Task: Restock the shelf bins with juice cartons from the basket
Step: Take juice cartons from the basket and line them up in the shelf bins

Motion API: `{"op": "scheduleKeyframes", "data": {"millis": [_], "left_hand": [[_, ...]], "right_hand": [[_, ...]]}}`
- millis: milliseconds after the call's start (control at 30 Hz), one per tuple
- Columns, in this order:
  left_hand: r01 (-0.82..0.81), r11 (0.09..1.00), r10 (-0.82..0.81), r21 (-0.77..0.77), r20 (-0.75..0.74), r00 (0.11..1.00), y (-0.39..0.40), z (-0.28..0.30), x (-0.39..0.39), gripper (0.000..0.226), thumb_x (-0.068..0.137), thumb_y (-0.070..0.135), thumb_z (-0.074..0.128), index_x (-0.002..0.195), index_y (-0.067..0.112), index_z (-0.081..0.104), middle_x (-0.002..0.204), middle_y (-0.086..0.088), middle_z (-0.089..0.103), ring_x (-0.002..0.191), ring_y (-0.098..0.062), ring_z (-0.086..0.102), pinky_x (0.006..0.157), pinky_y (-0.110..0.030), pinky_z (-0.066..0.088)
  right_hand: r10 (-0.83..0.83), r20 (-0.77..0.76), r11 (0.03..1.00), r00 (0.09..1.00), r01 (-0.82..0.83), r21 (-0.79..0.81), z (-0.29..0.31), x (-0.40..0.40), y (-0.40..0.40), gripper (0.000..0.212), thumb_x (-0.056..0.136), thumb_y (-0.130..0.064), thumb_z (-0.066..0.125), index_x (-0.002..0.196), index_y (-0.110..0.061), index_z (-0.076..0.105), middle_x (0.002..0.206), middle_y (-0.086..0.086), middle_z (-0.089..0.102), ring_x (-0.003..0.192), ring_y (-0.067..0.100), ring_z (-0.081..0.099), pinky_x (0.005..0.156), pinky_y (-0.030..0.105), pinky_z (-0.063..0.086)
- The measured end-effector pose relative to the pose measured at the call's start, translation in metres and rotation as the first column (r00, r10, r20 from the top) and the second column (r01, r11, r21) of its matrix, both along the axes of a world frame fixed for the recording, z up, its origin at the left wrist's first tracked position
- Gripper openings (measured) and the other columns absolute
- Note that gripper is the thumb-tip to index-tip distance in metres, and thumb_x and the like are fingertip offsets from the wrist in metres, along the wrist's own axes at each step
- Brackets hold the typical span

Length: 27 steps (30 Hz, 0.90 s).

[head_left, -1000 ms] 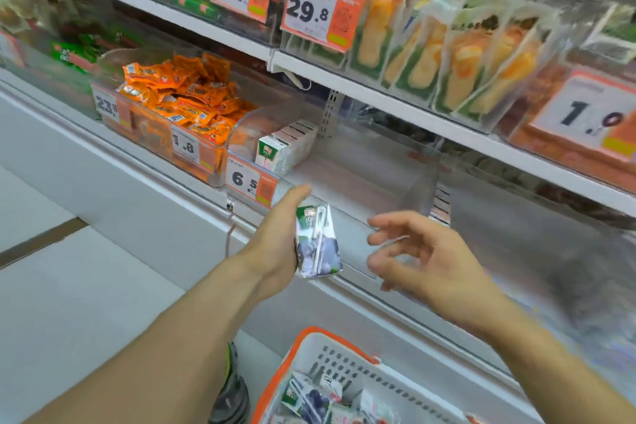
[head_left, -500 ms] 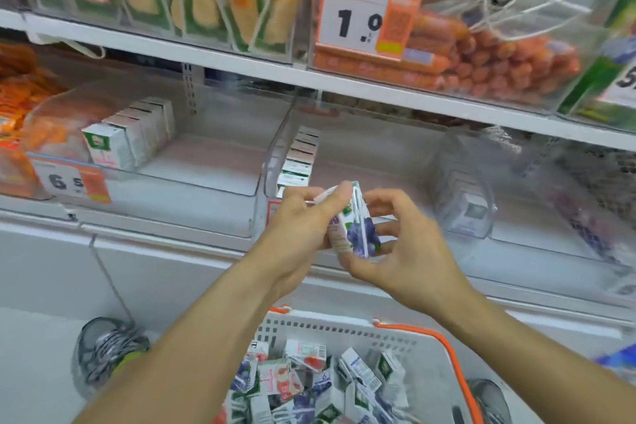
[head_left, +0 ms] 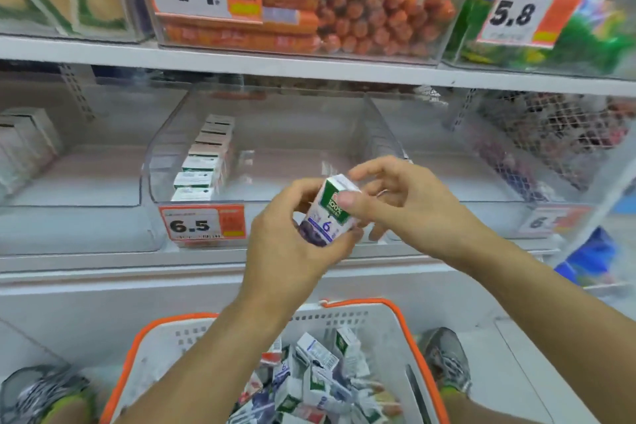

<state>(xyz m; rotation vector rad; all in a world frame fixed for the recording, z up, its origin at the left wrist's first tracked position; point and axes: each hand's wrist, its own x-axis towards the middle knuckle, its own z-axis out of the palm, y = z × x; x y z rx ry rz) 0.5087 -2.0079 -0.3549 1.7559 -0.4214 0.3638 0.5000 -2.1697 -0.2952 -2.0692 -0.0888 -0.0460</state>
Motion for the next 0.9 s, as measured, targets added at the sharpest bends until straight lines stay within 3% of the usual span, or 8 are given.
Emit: {"op": "scheduleKeyframes", "data": {"millis": [100,233,367,467,533,667,800,900], "left_hand": [[-0.012,0.998,0.007,0.063,0.08,0.997,-0.016,-0.006,-0.006,0.059,0.069,0.032,0.088,0.121,0.024,0.063,0.106,0.014,0.065,0.096,-0.001,0.06,0.076,-0.007,0.041],[-0.127,0.908,0.016,0.4,0.27,0.963,-0.018,-0.025,0.011,0.083,0.071,0.063,0.07,0.143,0.032,0.044,0.133,0.016,0.048,0.126,-0.004,0.038,0.106,-0.021,0.023],[-0.309,0.816,0.162,0.488,0.321,0.933,-0.016,-0.041,0.031,0.058,0.074,0.043,0.079,0.125,0.024,0.06,0.123,0.003,0.057,0.121,-0.023,0.042,0.1,-0.034,0.026],[-0.409,0.739,0.225,0.535,0.376,0.899,-0.02,-0.05,0.041,0.041,0.076,0.037,0.081,0.112,0.023,0.066,0.106,0.003,0.061,0.109,-0.024,0.046,0.094,-0.037,0.027],[-0.446,0.743,0.249,0.5,0.412,0.877,-0.023,-0.054,0.046,0.033,0.077,0.032,0.081,0.107,0.024,0.068,0.097,0.006,0.062,0.101,-0.022,0.049,0.092,-0.035,0.024],[-0.463,0.775,0.282,0.43,0.421,0.862,-0.026,-0.057,0.05,0.027,0.077,0.028,0.082,0.101,0.026,0.069,0.091,0.009,0.062,0.094,-0.018,0.05,0.09,-0.031,0.021],[-0.462,0.78,0.287,0.421,0.414,0.864,-0.027,-0.058,0.05,0.028,0.076,0.026,0.083,0.101,0.026,0.07,0.09,0.01,0.062,0.093,-0.017,0.049,0.091,-0.031,0.021],[-0.457,0.779,0.278,0.428,0.418,0.865,-0.025,-0.058,0.051,0.029,0.075,0.023,0.083,0.101,0.025,0.07,0.09,0.008,0.063,0.094,-0.019,0.05,0.091,-0.032,0.022]], "right_hand": [[-0.039,0.159,0.986,0.986,0.064,-0.153,0.007,-0.001,-0.013,0.026,0.072,-0.031,0.086,0.088,-0.02,0.068,0.075,0.005,0.073,0.065,0.025,0.07,0.065,0.044,0.06],[-0.219,0.274,0.975,0.937,0.222,0.022,0.037,0.001,-0.082,0.03,0.071,-0.027,0.083,0.092,-0.01,0.07,0.08,0.016,0.074,0.072,0.03,0.073,0.073,0.049,0.061],[-0.339,0.361,0.938,0.868,0.342,0.06,0.034,0.013,-0.14,0.041,0.071,-0.033,0.087,0.105,-0.019,0.069,0.101,0.014,0.073,0.091,0.034,0.072,0.083,0.052,0.059],[-0.337,0.267,0.937,0.903,0.349,0.005,0.017,0.034,-0.147,0.034,0.077,-0.011,0.083,0.107,-0.011,0.068,0.101,0.014,0.072,0.079,0.019,0.07,0.076,0.034,0.06],[-0.292,0.184,0.945,0.939,0.313,-0.096,0.008,0.049,-0.139,0.033,0.076,-0.004,0.083,0.105,-0.009,0.069,0.093,0.005,0.071,0.073,0.011,0.068,0.069,0.026,0.06],[-0.235,0.098,0.941,0.967,0.252,-0.224,-0.012,0.08,-0.125,0.031,0.073,-0.005,0.085,0.097,-0.016,0.069,0.091,0.002,0.068,0.084,0.024,0.07,0.072,0.044,0.062],[-0.239,0.118,0.891,0.964,0.266,-0.369,-0.018,0.1,-0.115,0.03,0.073,-0.016,0.086,0.099,-0.018,0.072,0.097,0.004,0.07,0.089,0.021,0.068,0.079,0.036,0.06],[-0.246,0.123,0.844,0.961,0.275,-0.46,-0.018,0.104,-0.109,0.033,0.069,-0.008,0.085,0.097,-0.017,0.072,0.095,0.004,0.069,0.083,0.019,0.062,0.076,0.028,0.053]]}}
